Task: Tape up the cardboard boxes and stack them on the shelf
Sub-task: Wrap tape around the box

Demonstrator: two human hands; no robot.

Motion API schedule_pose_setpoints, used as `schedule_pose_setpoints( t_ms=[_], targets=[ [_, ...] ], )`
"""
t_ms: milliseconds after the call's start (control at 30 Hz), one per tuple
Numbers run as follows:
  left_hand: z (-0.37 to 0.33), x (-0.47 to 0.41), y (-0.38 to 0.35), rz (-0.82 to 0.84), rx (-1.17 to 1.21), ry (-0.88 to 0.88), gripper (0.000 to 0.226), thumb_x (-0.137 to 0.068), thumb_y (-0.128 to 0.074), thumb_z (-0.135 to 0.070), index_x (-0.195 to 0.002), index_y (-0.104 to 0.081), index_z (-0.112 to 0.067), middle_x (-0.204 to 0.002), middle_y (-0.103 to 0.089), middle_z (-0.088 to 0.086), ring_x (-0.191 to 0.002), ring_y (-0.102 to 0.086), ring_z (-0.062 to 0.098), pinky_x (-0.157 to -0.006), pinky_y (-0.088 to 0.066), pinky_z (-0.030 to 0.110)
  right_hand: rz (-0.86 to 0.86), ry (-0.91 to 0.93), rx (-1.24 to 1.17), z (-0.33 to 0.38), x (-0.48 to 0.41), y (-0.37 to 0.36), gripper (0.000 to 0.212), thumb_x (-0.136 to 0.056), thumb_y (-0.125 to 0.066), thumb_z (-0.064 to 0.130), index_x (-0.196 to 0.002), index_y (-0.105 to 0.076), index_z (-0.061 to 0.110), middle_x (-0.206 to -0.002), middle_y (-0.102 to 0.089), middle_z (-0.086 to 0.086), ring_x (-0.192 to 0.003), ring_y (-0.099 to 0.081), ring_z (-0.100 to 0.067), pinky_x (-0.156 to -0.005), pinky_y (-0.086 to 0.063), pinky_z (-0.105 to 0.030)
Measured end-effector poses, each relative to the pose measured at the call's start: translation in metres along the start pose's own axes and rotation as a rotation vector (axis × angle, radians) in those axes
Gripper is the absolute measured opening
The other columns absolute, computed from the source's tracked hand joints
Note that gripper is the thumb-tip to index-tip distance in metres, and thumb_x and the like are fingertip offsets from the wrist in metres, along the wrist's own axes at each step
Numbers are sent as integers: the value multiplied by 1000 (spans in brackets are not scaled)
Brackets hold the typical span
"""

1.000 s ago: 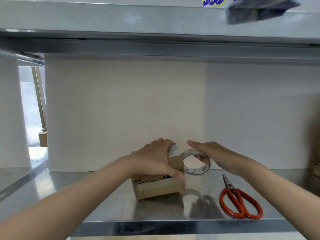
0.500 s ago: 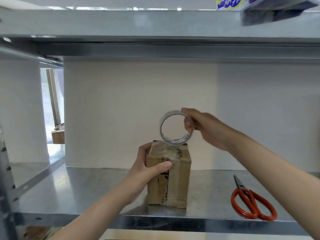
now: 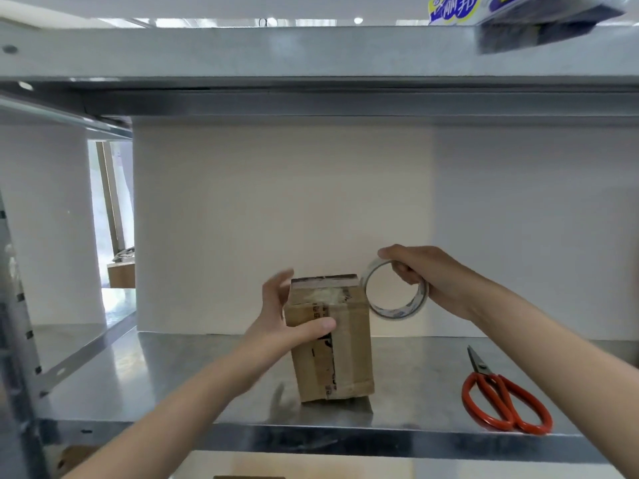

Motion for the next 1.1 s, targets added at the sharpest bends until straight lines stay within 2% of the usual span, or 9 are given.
schedule_pose_setpoints(
  t_ms=[133, 233, 300, 367, 533, 633, 767, 933, 1100],
  targets=[
    [-59, -21, 20, 57, -612, -98, 130, -49, -72, -81, -154, -4, -45, -158, -15, -24, -144, -20, 2, -114, -25, 29, 97, 54, 28, 31, -14, -24, 41, -88, -67, 37, -59, -46, 19, -53, -35, 4, -56, -31, -14, -66, -29, -30],
    [-66, -33, 12, 205, -787, -23, 119, -54, -78, -78, -150, -27, -31, -148, -42, -14, -135, -42, 7, -113, -39, 36, 112, 81, 59, 50, -24, -44, 38, -85, -71, 44, -64, -50, 19, -55, -38, 4, -56, -35, -15, -63, -33, -29],
    [-57, -33, 15, 200, -678, -34, 87, -59, -85, -67, -130, -49, -33, -126, -63, -16, -110, -61, 1, -97, -52, 33, 116, 97, 67, 55, -29, -52, 40, -84, -71, 53, -71, -56, 18, -58, -45, 4, -57, -42, -15, -65, -40, -27],
    [-41, -25, 30, 108, -538, -44, 80, -58, -86, -65, -124, -50, -39, -117, -64, -20, -101, -63, -6, -87, -52, 22, 139, 105, 15, 52, -31, -57, 44, -87, -65, 58, -76, -63, 15, -65, -57, 0, -62, -55, -16, -75, -50, -28],
    [37, 13, 60, -32, -63, 83, 93, -50, -87, -70, -130, -47, -47, -127, -66, -13, -116, -64, 8, -104, -50, 39, 280, 100, 47, 25, -24, -104, 43, -97, -52, 53, -87, -68, 14, -103, -75, -7, -102, -68, -17, -87, -40, -21],
    [49, 17, 60, -45, -5, 91, 89, -48, -87, -66, -123, -44, -48, -115, -69, -24, -107, -66, 0, -90, -54, 26, 322, 150, 107, 20, -25, -142, 46, -94, -53, 59, -109, -69, 19, -115, -69, 8, -112, -61, -9, -102, -47, -32],
    [54, 11, 65, -17, -59, 153, 89, -50, -85, -73, -123, -37, -55, -119, -65, -27, -114, -62, 0, -104, -49, 34, 418, 265, 167, 43, -29, -151, 41, -92, -56, 58, -124, -65, 33, -115, -62, 19, -112, -55, 1, -84, -49, -22],
    [55, 10, 68, 7, -112, 132, 106, -58, -80, -76, -144, -27, -46, -137, -55, -21, -125, -55, 4, -111, -44, 40, 457, 374, 284, 63, -44, -177, 40, -91, -70, 40, -104, -67, 2, -92, -68, -6, -87, -62, -23, -83, -47, -33],
    [55, 11, 72, 8, -134, 73, 95, -61, -80, -70, -138, -28, -47, -121, -64, -31, -113, -61, -7, -102, -49, 30, 494, 338, 289, 61, -49, -150, 31, -90, -64, 45, -82, -63, 15, -90, -69, -2, -103, -66, -24, -109, -42, -42]
  ],
)
Point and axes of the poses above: each hand's wrist, its own x-axis away from the middle knuckle, its own y-axis out of the back of the hand, z = x × y, the point moved 3 cm from there along -x, towards the middle knuckle
